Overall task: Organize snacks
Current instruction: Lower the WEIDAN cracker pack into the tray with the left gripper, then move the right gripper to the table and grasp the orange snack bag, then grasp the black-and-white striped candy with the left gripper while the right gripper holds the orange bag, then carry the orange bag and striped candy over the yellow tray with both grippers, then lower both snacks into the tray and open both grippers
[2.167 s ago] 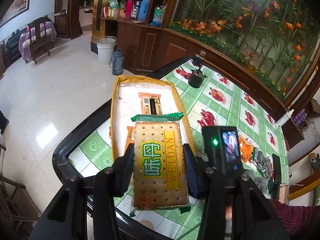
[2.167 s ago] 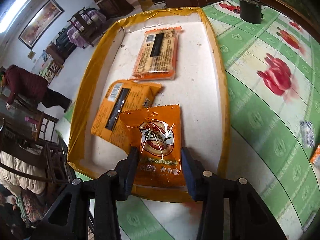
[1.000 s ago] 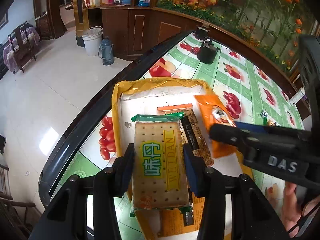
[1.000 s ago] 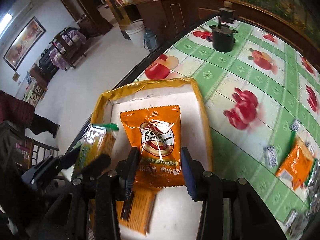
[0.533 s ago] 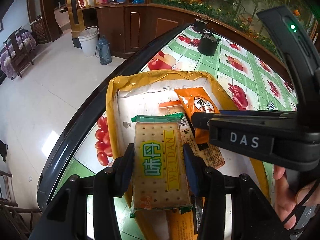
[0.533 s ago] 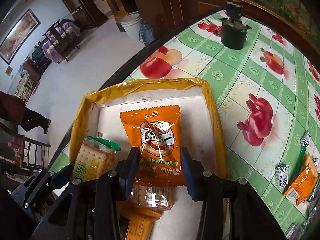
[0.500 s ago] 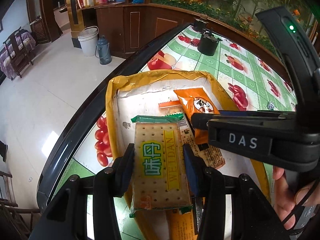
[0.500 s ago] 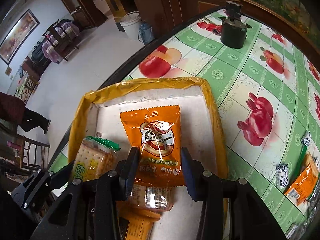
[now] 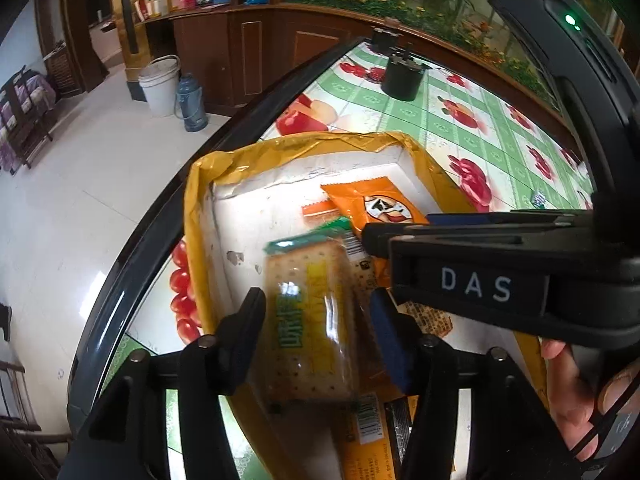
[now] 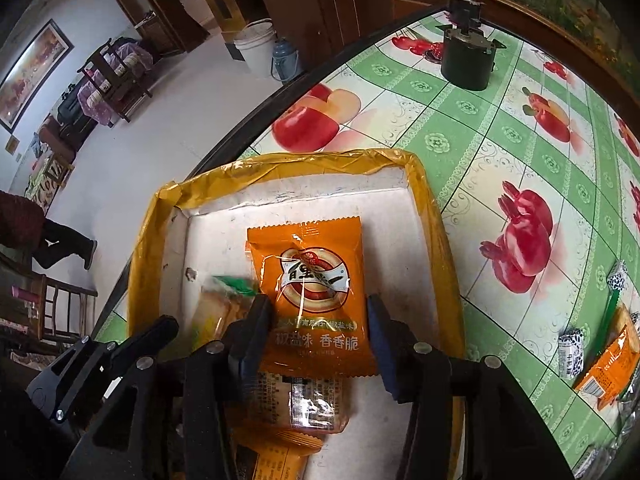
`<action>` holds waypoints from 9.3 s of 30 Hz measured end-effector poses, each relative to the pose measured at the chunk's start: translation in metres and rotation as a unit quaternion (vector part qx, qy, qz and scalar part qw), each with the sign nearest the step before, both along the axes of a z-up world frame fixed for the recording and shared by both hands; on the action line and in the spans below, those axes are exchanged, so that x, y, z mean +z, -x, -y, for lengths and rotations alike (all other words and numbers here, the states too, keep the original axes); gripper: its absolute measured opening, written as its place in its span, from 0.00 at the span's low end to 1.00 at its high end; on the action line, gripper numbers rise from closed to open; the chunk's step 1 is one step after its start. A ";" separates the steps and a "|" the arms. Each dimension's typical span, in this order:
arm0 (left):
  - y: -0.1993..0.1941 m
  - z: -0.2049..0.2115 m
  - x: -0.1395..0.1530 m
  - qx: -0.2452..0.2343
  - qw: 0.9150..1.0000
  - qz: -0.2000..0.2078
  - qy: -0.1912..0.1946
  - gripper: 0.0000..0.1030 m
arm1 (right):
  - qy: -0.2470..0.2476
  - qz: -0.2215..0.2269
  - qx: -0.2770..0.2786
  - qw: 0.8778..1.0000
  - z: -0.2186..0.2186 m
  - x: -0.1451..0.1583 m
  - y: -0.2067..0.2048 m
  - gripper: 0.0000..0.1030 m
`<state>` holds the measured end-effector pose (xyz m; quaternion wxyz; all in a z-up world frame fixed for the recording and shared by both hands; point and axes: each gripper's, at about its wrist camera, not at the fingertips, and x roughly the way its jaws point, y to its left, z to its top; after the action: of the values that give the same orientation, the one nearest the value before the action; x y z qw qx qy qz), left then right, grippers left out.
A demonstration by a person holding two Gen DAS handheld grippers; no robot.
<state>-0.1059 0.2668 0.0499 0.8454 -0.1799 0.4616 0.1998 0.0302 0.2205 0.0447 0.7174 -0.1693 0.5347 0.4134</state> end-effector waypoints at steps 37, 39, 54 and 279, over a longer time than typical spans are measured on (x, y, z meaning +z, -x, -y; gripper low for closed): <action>0.014 0.120 0.073 0.002 0.998 0.048 -0.028 0.66 | -0.201 -0.162 -0.141 0.956 0.236 0.066 -0.038 0.61; 0.010 0.128 0.071 0.002 0.999 0.044 -0.024 0.66 | -0.202 -0.166 -0.133 0.956 0.251 0.068 -0.037 0.61; -0.001 0.191 0.073 -0.053 0.998 0.032 -0.027 0.66 | -0.140 -0.113 -0.172 0.969 0.320 0.056 -0.049 0.65; 0.018 0.021 0.000 0.029 0.995 0.003 0.092 0.18 | -0.037 -0.028 0.017 0.999 -0.011 0.005 -0.003 0.45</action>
<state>-0.1236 0.2459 0.0502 0.8208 -0.2703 0.4700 0.1801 0.0337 0.2311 0.0494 0.7008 -0.1398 0.5362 0.4493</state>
